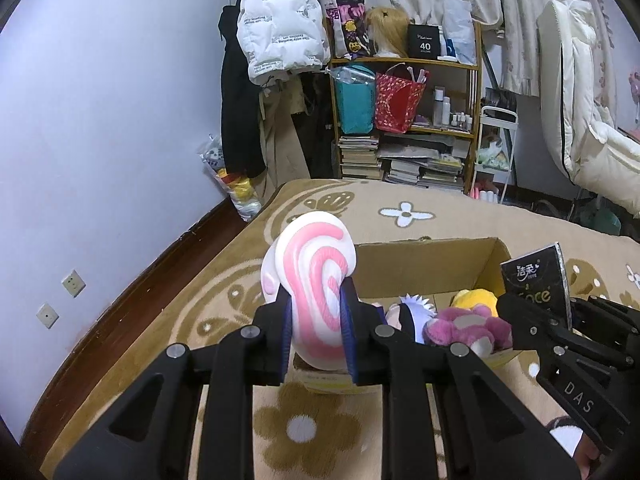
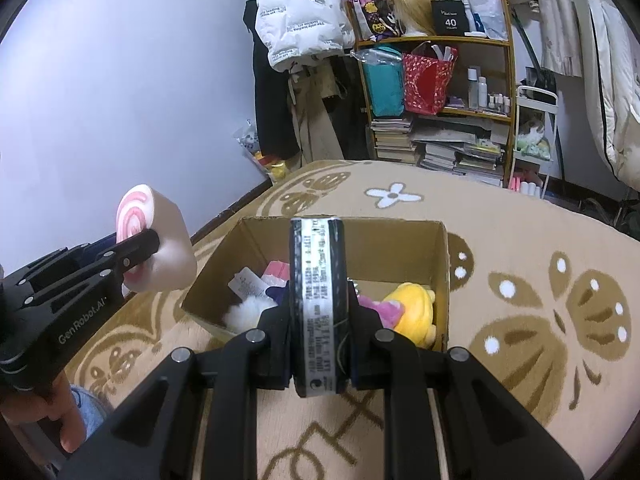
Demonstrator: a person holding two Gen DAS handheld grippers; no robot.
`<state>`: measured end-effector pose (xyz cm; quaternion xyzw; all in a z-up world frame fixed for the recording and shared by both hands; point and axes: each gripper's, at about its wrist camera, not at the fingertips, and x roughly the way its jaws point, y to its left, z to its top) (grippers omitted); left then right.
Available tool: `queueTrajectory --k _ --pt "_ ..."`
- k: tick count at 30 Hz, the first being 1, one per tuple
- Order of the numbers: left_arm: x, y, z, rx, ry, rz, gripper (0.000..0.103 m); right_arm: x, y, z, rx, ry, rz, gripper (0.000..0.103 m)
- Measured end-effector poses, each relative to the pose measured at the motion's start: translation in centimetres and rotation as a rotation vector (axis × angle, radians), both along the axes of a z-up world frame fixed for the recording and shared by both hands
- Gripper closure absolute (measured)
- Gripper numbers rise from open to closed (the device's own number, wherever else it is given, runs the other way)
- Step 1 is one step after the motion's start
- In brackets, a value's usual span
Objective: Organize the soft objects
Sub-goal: 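Lift the swirl cushion with the left tool while the right tool carries the black tissue pack over the box, then lower both items into the box and open both tools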
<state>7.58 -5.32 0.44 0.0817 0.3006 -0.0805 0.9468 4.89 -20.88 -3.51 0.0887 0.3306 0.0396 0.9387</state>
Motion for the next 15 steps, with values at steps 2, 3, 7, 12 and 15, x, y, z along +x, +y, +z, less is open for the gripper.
queueTrajectory --k 2,3,7,12,15 --pt "0.2 -0.2 -0.2 0.002 -0.001 -0.008 0.082 0.4 0.1 0.0 0.001 0.002 0.009 0.082" --pt "0.3 -0.4 -0.3 0.003 -0.001 -0.011 0.082 0.6 0.2 0.0 -0.006 0.0 0.014 0.082" --pt "1.1 -1.1 -1.0 0.012 0.024 -0.021 0.082 1.1 0.4 -0.3 -0.012 0.004 0.02 0.082" --pt "1.9 -1.2 -1.7 0.016 0.041 -0.017 0.081 1.9 0.3 -1.5 -0.02 0.034 0.021 0.082" --pt "2.3 -1.2 -1.9 0.003 0.047 -0.019 0.081 2.4 0.2 -2.2 -0.021 0.058 0.015 0.082"
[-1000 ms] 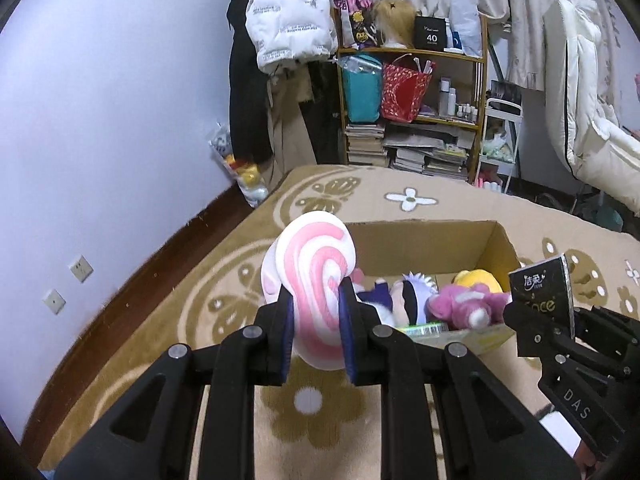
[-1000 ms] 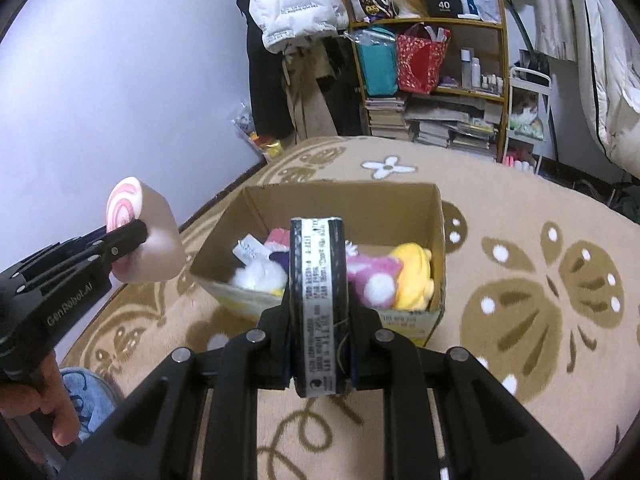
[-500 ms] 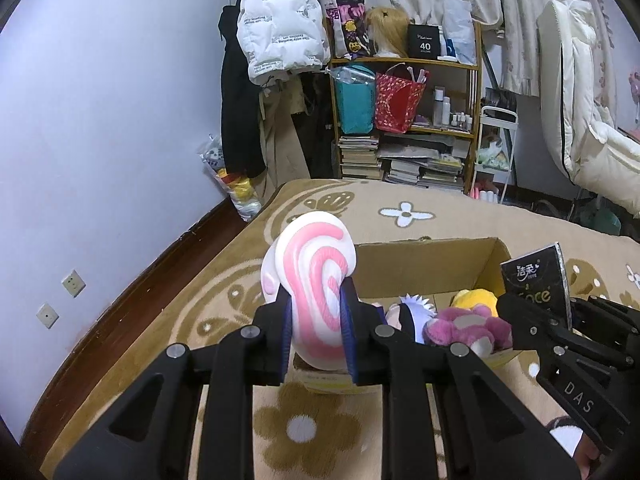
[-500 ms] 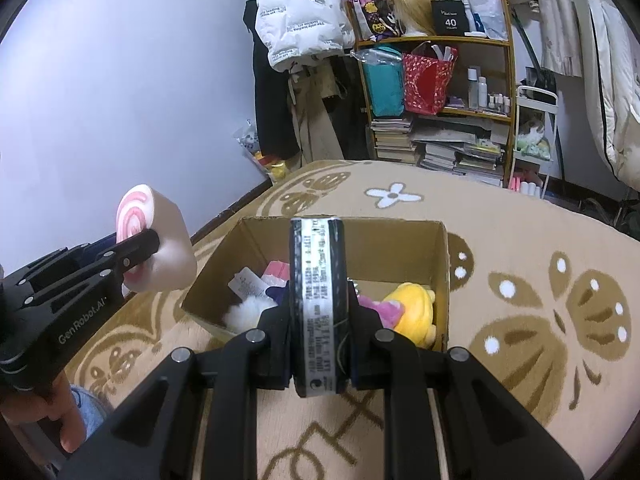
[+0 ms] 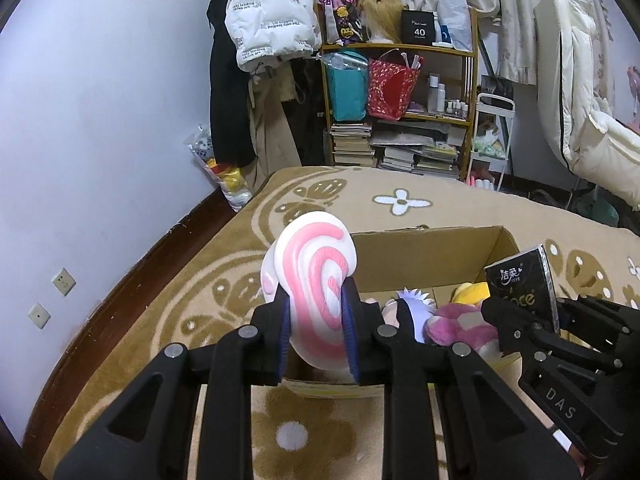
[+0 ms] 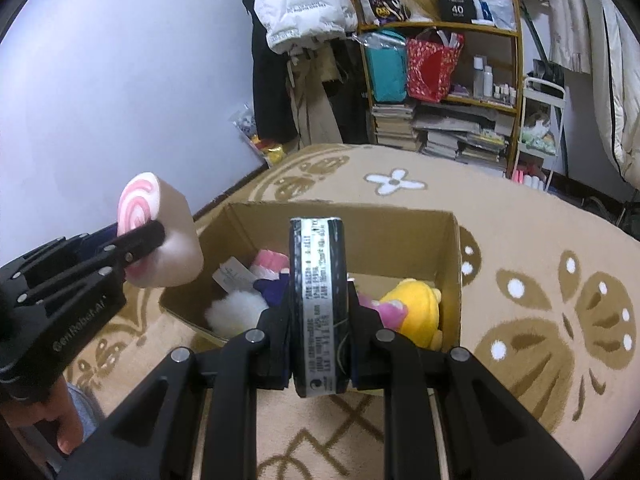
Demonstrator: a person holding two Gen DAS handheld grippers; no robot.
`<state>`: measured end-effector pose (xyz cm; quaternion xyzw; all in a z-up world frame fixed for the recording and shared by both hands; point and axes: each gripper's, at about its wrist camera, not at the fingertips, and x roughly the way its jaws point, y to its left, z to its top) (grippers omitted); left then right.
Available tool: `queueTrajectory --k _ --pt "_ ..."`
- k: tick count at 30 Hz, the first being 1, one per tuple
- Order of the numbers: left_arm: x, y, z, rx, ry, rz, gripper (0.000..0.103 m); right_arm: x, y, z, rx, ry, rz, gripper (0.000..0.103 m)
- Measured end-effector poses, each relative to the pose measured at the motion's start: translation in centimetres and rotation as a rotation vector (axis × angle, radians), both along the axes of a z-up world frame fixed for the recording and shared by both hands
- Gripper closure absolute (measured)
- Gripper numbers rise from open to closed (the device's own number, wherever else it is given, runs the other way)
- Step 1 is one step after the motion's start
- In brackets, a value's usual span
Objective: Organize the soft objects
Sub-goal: 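Lower both items into the box and open both tools, then raise both open tools away from the box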
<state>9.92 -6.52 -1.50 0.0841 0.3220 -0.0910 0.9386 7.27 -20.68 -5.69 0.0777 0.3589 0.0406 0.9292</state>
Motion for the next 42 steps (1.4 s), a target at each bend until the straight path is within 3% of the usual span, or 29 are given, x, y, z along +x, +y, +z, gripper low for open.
queueTrajectory --k 13,18,19,20,21,22,25,30,35,42 --pt "0.3 -0.4 -1.1 -0.01 0.02 -0.007 0.078 0.8 0.2 -0.4 -0.014 0.002 0.008 0.081" --pt "0.8 -0.1 -1.6 -0.023 0.045 0.008 0.072 0.9 0.0 -0.4 -0.014 0.01 0.002 0.08" --pt "0.8 0.0 -1.6 -0.028 0.048 0.011 0.071 0.9 0.0 -0.5 -0.012 0.012 0.0 0.078" --pt "0.8 0.1 -1.5 -0.033 0.039 0.017 0.064 0.9 -0.1 -0.5 -0.01 0.012 -0.002 0.068" --pt "0.7 0.2 -1.4 -0.035 0.029 0.024 0.05 0.9 -0.1 -0.5 -0.007 0.012 -0.003 0.061" --pt "0.5 0.3 -1.1 -0.039 0.008 0.034 0.045 0.8 -0.2 -0.4 0.0 0.008 -0.005 0.052" --pt "0.4 0.6 -0.4 -0.042 -0.008 0.058 0.035 0.8 -0.1 -0.3 -0.007 0.007 -0.005 0.047" --pt "0.4 1.4 -0.3 -0.035 -0.004 0.102 0.012 0.7 -0.4 -0.3 -0.001 0.01 -0.02 0.026" --pt "0.2 2.5 -0.1 -0.041 -0.003 0.143 0.001 0.3 -1.2 0.1 0.021 0.0 -0.048 0.002" --pt "-0.6 3.3 0.4 -0.031 -0.002 0.156 0.001 -0.2 -2.1 0.6 0.023 0.001 -0.076 0.0"
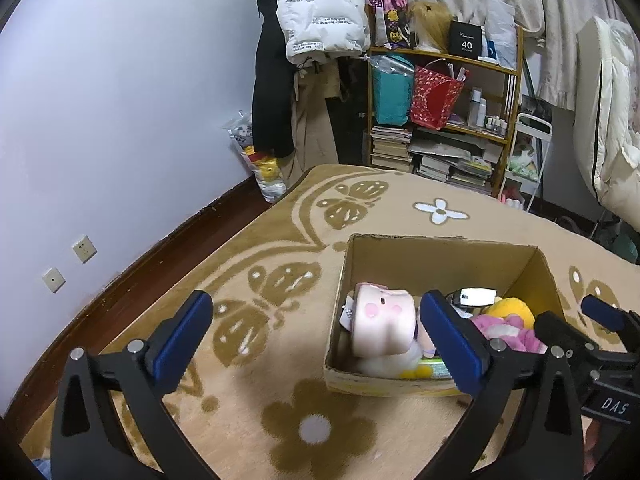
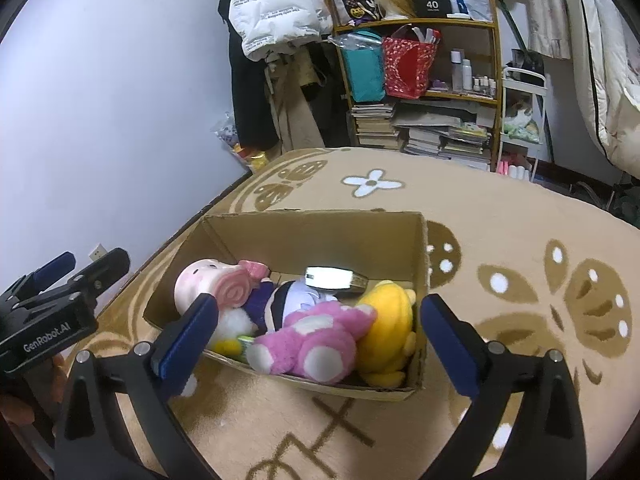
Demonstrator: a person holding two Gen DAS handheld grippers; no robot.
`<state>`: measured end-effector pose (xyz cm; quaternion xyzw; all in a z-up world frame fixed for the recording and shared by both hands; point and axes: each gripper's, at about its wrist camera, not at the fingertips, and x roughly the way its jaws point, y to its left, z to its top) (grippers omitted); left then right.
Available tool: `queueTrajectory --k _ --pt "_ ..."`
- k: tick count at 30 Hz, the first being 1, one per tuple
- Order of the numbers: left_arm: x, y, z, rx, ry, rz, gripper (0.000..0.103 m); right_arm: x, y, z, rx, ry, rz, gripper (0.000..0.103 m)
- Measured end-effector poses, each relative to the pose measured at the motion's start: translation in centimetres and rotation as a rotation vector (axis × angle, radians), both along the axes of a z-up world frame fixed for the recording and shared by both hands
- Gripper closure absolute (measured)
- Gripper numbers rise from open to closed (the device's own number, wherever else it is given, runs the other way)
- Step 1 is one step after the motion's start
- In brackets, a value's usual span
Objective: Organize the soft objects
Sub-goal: 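Raise both open tools away from the box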
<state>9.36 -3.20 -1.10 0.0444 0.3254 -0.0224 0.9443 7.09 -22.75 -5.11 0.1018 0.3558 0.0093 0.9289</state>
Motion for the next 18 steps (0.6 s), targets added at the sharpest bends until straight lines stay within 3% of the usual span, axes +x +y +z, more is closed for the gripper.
queueTrajectory --k 18 --pt "-5.4 -0.3 1.9 0.061 -0.05 -0.033 0.001 -4.8 -0.1 2.4 0.0 -0.058 -0.019 0.0"
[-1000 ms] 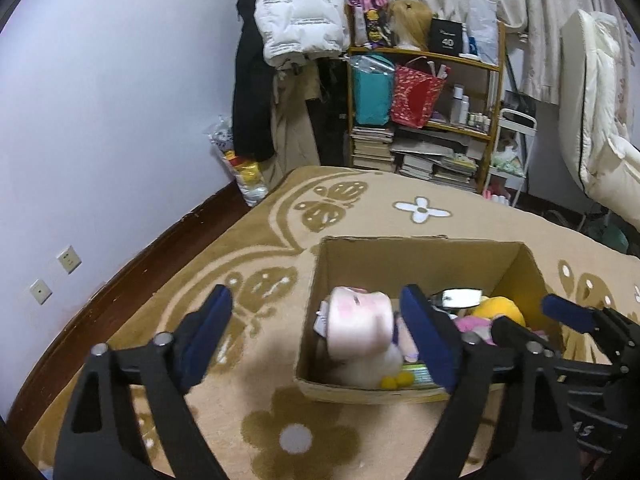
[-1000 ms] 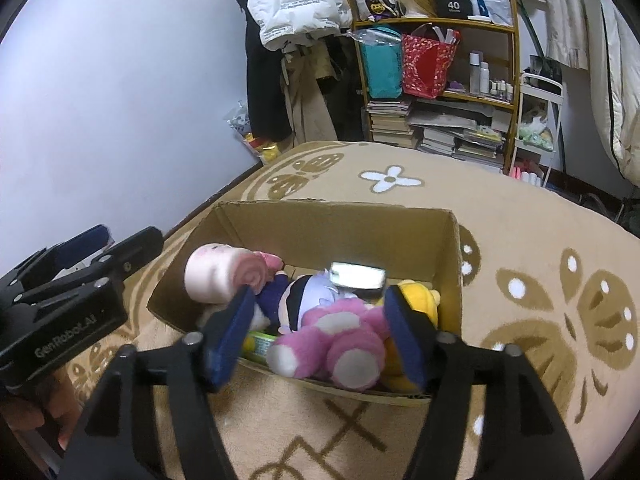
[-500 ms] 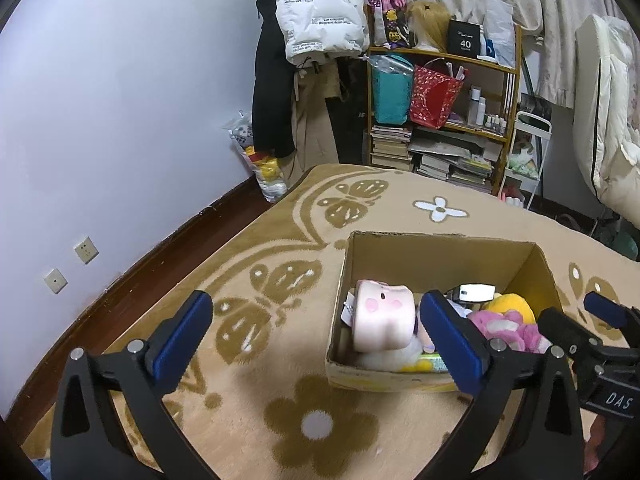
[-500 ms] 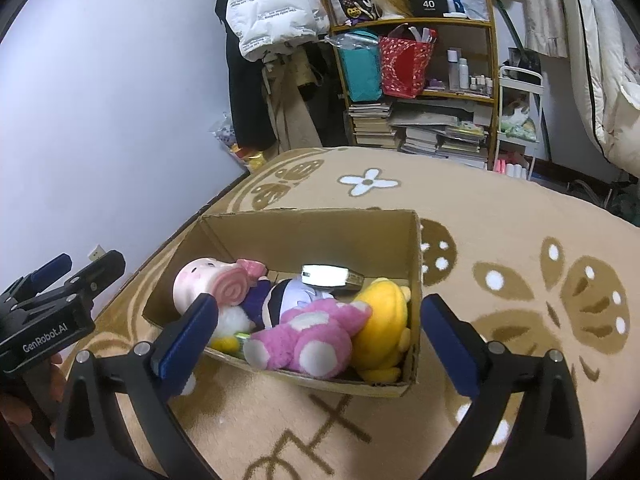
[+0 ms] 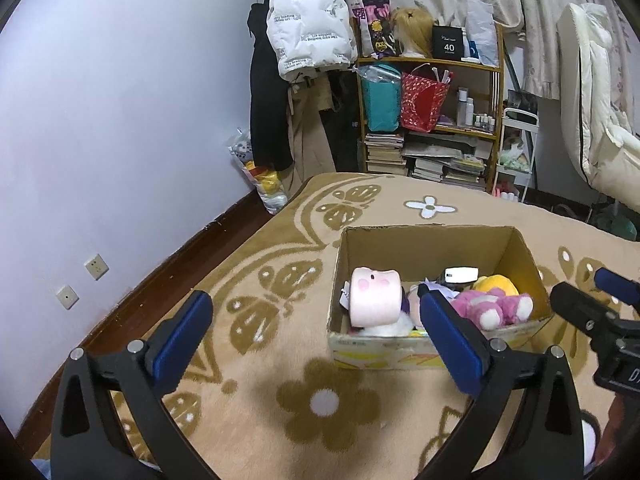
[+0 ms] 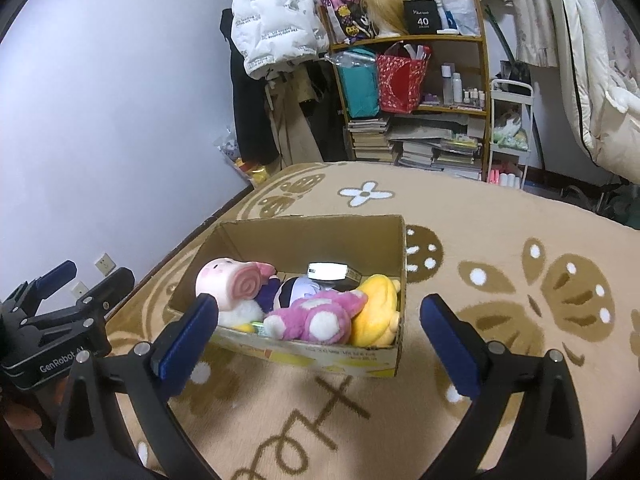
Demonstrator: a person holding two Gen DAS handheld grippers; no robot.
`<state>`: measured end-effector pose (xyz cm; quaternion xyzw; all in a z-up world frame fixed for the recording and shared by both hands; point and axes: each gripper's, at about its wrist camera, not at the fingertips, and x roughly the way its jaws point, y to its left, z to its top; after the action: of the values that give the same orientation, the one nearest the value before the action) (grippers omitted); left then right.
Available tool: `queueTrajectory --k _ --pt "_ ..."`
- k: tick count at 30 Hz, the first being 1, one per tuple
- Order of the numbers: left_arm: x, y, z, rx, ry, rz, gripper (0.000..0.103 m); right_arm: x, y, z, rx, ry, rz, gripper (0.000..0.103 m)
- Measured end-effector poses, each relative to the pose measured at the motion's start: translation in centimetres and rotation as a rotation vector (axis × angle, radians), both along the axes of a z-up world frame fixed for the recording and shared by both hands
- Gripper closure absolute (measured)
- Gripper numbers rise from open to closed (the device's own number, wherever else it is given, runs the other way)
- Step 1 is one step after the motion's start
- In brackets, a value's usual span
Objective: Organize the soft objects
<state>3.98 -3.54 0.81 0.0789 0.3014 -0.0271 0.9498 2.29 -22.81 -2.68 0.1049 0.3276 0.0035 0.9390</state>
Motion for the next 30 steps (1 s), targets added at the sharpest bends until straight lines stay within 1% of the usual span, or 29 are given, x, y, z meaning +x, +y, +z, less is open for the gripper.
queueTrajectory --k 4,8,13,16,20,25,30 --pt "-1.4 0.1 0.3 0.002 -0.004 -0.005 0.001 -1.2 0.2 0.7 -0.005 -0.017 -0.002 0.0" --pt "-2.6 0.4 1.2 -0.003 -0.026 -0.005 0.001 -2.5 0.4 1.3 -0.016 -0.029 0.002 0.0" --pt "-3.7 1.2 1.7 -0.054 -0.033 -0.012 0.001 -4.2 0.5 1.7 -0.008 -0.047 0.001 0.0" --pt "-4.6 1.5 1.8 -0.048 -0.056 0.004 0.001 -4.9 0.6 1.8 -0.007 -0.053 -0.004 0.0" --pt "-5.7 1.2 1.9 -0.013 -0.081 0.0 0.001 -6.0 0.6 1.6 -0.003 -0.069 -0.025 0.0" --pt "-6.7 1.2 2.0 -0.01 -0.084 -0.014 0.001 -7.0 0.7 1.6 -0.007 -0.095 -0.038 0.0" --pt "-7.0 1.4 1.9 -0.048 -0.056 -0.029 0.001 -7.4 0.7 1.5 -0.01 -0.094 -0.043 0.0"
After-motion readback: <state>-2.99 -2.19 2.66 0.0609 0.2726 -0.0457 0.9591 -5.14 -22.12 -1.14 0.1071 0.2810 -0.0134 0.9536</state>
